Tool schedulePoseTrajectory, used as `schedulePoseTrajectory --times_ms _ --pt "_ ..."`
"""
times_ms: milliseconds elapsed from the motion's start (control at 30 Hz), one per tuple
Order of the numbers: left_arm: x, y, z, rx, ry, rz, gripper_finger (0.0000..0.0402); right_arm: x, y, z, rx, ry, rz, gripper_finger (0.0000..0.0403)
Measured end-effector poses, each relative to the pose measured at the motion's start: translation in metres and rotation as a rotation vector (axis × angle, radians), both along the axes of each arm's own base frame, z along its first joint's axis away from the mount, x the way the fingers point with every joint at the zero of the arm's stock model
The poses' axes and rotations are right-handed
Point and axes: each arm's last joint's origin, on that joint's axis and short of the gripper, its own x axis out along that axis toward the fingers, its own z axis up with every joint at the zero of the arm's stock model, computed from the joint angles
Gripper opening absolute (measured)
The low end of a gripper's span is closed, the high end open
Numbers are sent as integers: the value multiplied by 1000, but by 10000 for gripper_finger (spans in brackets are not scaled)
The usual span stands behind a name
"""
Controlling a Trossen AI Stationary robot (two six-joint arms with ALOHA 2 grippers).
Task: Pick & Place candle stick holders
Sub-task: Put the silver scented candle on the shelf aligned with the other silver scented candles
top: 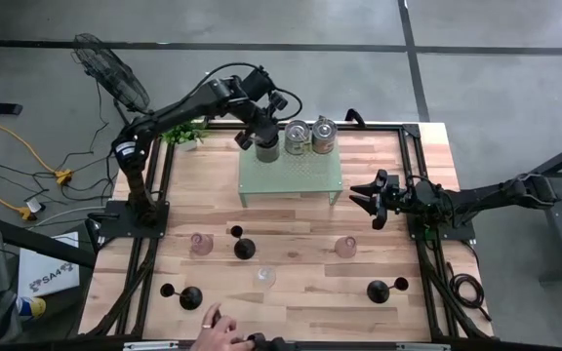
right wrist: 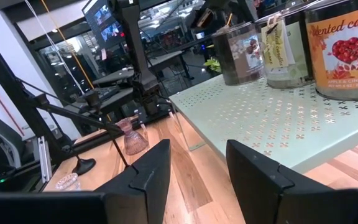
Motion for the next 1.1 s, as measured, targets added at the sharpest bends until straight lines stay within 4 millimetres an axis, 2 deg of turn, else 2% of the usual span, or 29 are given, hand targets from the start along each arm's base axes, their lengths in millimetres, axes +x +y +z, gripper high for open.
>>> schedulePoseTrajectory --times_ms 167,533,1100 --pt "5 3 2 28 -54 -14 0 0 0 0 0 0 0 148" --pt "1 4 0 81 20 36 0 0 0 0 0 0 0 148" --pt "1 4 1 48 1 84 2 0 0 0 0 0 0 148"
